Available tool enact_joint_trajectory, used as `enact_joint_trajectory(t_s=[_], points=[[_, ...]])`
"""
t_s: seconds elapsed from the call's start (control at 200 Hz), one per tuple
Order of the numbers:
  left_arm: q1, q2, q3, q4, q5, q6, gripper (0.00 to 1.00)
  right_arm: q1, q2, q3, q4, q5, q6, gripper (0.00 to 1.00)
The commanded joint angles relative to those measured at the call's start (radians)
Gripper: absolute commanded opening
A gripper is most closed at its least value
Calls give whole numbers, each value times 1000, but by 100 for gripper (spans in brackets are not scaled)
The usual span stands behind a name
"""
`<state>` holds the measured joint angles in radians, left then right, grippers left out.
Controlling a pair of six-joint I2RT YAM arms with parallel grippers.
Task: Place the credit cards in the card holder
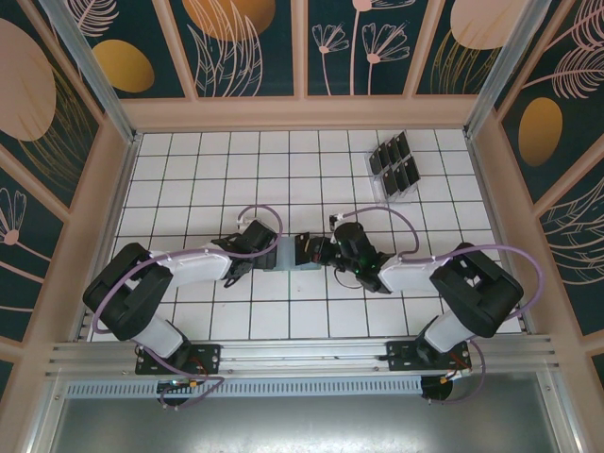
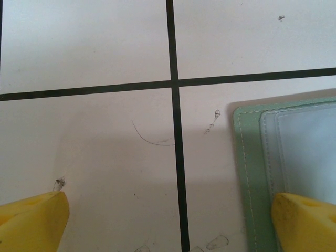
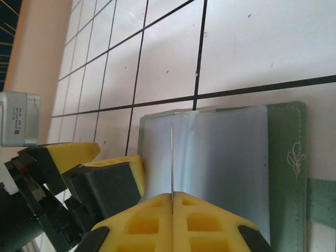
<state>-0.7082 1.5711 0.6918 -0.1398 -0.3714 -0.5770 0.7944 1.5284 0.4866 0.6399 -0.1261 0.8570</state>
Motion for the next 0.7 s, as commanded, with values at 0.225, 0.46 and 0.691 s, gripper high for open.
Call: enact_joint_trajectory(t_s=[0.225, 0.46, 0.691], points=[[0, 30, -28, -49, -14, -4, 99, -3, 60, -34, 234, -5, 62, 0], [0, 31, -28, -49, -15, -4, 98, -3, 108, -49, 307, -7, 87, 0], [0, 29, -26, -49, -12, -3, 99, -3, 157, -59, 358, -12, 105, 0]])
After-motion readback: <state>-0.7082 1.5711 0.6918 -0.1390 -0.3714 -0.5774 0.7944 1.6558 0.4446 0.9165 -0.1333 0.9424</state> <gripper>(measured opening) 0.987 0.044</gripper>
